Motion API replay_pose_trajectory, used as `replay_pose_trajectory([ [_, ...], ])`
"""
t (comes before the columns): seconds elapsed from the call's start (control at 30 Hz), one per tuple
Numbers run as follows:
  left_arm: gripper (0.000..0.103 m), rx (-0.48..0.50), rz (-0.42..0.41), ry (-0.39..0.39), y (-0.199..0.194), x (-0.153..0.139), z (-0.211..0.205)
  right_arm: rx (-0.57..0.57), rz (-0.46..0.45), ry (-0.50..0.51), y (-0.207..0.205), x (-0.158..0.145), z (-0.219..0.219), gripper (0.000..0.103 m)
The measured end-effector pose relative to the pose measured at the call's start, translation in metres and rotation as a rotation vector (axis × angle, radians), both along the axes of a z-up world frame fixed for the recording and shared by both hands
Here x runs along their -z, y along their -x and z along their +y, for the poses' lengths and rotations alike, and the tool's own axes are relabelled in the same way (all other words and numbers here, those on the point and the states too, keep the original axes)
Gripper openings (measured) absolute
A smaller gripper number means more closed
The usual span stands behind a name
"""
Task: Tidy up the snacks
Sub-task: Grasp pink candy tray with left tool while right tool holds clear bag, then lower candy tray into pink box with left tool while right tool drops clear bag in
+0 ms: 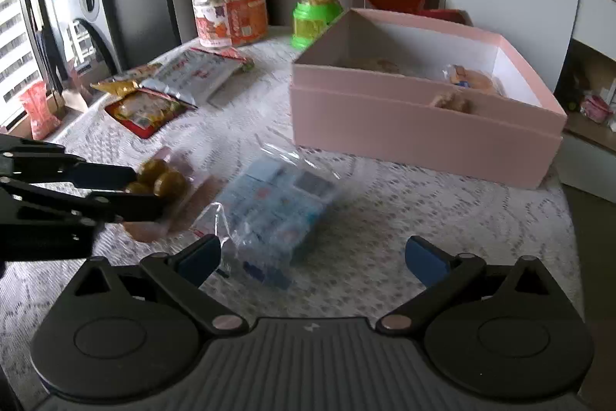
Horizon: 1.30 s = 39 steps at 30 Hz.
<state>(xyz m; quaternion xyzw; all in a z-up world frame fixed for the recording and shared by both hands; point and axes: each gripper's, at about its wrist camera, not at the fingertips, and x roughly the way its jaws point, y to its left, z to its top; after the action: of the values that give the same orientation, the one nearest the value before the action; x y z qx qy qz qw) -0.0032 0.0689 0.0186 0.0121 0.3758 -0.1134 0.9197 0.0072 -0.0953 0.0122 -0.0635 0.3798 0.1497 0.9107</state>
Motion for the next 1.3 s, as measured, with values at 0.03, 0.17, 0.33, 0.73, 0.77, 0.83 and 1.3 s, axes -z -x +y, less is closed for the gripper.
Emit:
replay_pose_trajectory([
  [0.03,0.039,-0.001,-0.002,0.008,0.002,0.000,0.001,0.019,-0.012,0.024,0.001,-0.001,-0.004,0.102],
  [0.17,0.039,-0.023,-0.016,0.036,0.007,0.002,0.004,0.107,-0.056,0.082,0.002,-0.008,-0.021,0.102],
  [0.33,0.039,-0.029,-0.025,0.011,0.009,0.001,-0.002,0.035,-0.032,-0.036,-0.003,-0.021,-0.016,0.101],
  [0.73,0.040,-0.034,0.026,0.019,0.002,-0.002,-0.002,-0.053,0.016,0.023,-0.013,-0.011,0.019,0.060],
  [0.77,0.040,-0.030,0.029,0.012,0.002,-0.002,-0.002,-0.051,0.013,0.024,-0.008,-0.011,0.015,0.060],
  [0.83,0.040,-0.023,0.027,-0.001,0.002,-0.002,-0.004,-0.042,0.009,0.026,0.003,-0.011,0.008,0.060],
  [1.3,0.033,0.066,-0.031,-0.008,0.031,0.000,-0.013,0.086,-0.014,0.010,0.043,-0.009,-0.041,0.060],
])
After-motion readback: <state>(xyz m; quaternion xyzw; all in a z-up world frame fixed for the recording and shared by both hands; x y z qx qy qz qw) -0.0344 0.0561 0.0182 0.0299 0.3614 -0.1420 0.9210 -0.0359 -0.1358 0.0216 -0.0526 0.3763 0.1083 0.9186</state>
